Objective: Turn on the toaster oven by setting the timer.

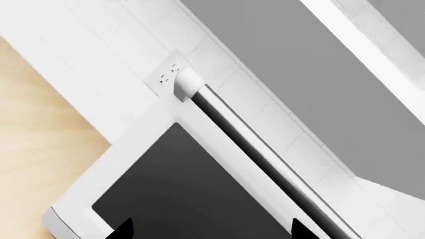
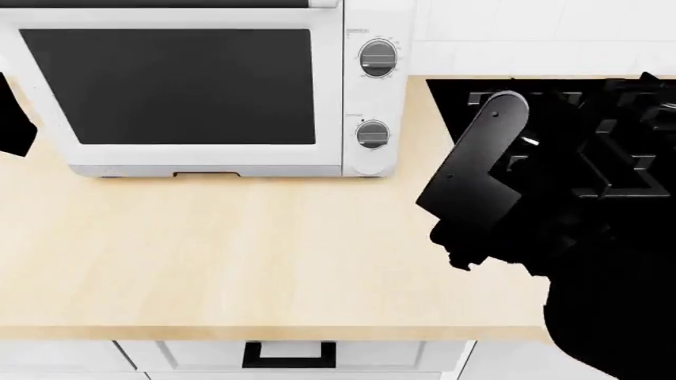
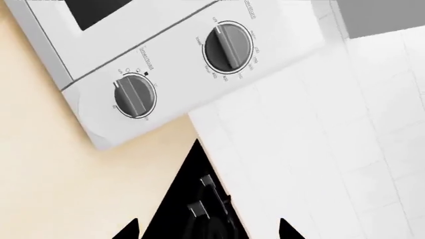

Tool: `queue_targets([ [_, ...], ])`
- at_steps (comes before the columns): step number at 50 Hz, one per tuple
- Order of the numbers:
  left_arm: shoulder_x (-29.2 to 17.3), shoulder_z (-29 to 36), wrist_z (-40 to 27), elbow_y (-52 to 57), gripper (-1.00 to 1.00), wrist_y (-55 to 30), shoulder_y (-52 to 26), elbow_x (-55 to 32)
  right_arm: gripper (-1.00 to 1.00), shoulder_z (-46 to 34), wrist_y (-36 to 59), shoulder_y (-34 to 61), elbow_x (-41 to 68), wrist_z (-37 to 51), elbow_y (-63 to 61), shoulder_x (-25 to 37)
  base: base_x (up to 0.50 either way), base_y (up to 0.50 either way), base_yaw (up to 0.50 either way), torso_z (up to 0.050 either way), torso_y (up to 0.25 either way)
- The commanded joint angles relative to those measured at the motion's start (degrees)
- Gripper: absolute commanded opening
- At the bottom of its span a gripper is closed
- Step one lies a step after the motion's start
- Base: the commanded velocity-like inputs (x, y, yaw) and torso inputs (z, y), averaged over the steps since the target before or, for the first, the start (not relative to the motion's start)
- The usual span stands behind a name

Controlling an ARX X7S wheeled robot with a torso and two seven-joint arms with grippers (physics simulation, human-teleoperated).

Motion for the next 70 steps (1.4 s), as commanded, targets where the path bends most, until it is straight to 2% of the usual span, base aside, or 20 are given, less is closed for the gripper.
queue_targets([
  [1,0.05,-1.23,-0.63,0.16,1.00,1.65,0.39,-2.20,1.00,-13.61,0.33,14.25,25.69,17.13,7.33,0.48,0.00,0.00,0.00,0.000,0.000],
  [5,-0.15,-1.09,-0.29,0.16,1.00,1.75,0.27,-1.88,1.00,-17.08,-1.04,16.40,36.32,23.12,8.38,-1.37,0.00,0.00,0.00,0.000,0.000],
  [9,-0.06,-1.11,0.03,0.06,1.00,1.82,0.76,-1.74,1.00,-18.02,-2.55,19.53,40.45,24.83,11.81,-3.38,0.00,0.00,0.00,0.000,0.000],
  [13,-0.25,-1.38,0.07,0.11,1.00,2.06,1.14,-2.06,1.00,-21.78,-6.74,21.95,49.02,31.86,17.94,-3.69,0.00,0.00,0.00,0.000,0.000],
  [20,-0.15,-1.19,0.35,0.23,1.00,2.26,1.55,-2.01,1.00,-26.09,-10.60,24.62,55.40,38.31,24.58,-5.67,0.00,0.00,0.00,0.000,0.000],
  [31,-0.03,-0.71,0.77,0.17,1.00,2.66,1.59,-1.36,1.00,-26.79,-11.82,25.39,54.34,39.38,25.29,-8.96,0.00,0.00,0.00,0.000,0.000],
  [47,-0.68,-1.12,0.32,0.44,1.00,3.68,2.07,-2.33,1.00,-27.71,-10.38,25.46,48.81,36.34,27.86,-14.12,0.00,0.00,0.00,0.000,0.000],
  [70,-1.16,-1.57,0.73,0.33,1.00,4.86,2.96,-2.27,1.00,-30.96,-8.46,23.66,28.02,25.99,26.59,-20.17,0.00,0.00,0.00,0.000,0.000],
])
